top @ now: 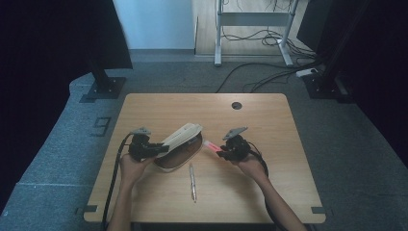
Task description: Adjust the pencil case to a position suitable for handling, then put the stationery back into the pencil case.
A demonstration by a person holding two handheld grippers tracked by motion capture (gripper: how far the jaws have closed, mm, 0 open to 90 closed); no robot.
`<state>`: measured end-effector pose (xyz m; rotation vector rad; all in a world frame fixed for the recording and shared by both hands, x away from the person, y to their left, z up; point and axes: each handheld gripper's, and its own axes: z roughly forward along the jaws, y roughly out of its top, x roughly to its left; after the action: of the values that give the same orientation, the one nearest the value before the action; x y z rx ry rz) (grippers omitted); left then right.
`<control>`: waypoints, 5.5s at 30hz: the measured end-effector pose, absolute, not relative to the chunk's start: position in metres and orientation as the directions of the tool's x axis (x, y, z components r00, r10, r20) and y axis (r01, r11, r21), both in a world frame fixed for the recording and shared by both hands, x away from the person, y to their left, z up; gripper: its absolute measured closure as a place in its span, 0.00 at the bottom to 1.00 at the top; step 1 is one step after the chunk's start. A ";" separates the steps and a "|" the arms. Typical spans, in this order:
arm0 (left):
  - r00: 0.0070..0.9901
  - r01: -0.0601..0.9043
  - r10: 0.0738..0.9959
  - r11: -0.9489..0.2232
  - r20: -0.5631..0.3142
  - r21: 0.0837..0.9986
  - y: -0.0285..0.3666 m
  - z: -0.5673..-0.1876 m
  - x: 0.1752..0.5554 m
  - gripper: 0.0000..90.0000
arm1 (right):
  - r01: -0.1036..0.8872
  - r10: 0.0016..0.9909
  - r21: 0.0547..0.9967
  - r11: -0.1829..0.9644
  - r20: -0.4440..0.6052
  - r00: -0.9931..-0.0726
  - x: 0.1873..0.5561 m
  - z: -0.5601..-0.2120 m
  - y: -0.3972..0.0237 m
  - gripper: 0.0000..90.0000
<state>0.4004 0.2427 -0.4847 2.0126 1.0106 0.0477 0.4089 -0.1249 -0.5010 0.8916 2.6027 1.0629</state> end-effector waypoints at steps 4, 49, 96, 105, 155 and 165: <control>0.668 0.641 0.670 -0.299 -0.323 0.707 0.243 -0.484 0.400 0.83 | 0.452 0.588 0.686 0.570 0.043 -0.808 0.411 -0.501 -0.119 0.73; 0.673 0.640 0.664 -0.301 -0.327 0.707 0.242 -0.483 0.399 0.83 | 0.393 0.504 0.665 0.635 0.029 -0.863 0.432 -0.508 -0.039 0.73; 0.681 0.636 0.656 -0.311 -0.324 0.706 0.240 -0.484 0.400 0.82 | 0.385 0.487 0.683 0.620 0.050 -0.872 0.416 -0.508 -0.044 0.76; 0.683 0.635 0.655 -0.315 -0.322 0.705 0.240 -0.484 0.399 0.82 | 0.394 0.481 0.670 0.629 0.063 -0.875 0.413 -0.521 -0.041 0.80; 0.685 0.633 0.658 -0.323 -0.314 0.704 0.239 -0.483 0.399 0.82 | 0.402 0.496 0.678 0.616 0.063 -0.866 0.386 -0.517 -0.037 0.44; 0.685 0.632 0.658 -0.325 -0.312 0.703 0.238 -0.483 0.398 0.82 | 0.406 0.482 0.666 0.626 0.079 -0.873 0.363 -0.528 -0.033 0.52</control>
<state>0.3983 0.2385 -0.4831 2.0353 0.9916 0.0376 0.3625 -0.0325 -0.5283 0.7492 2.7355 1.0790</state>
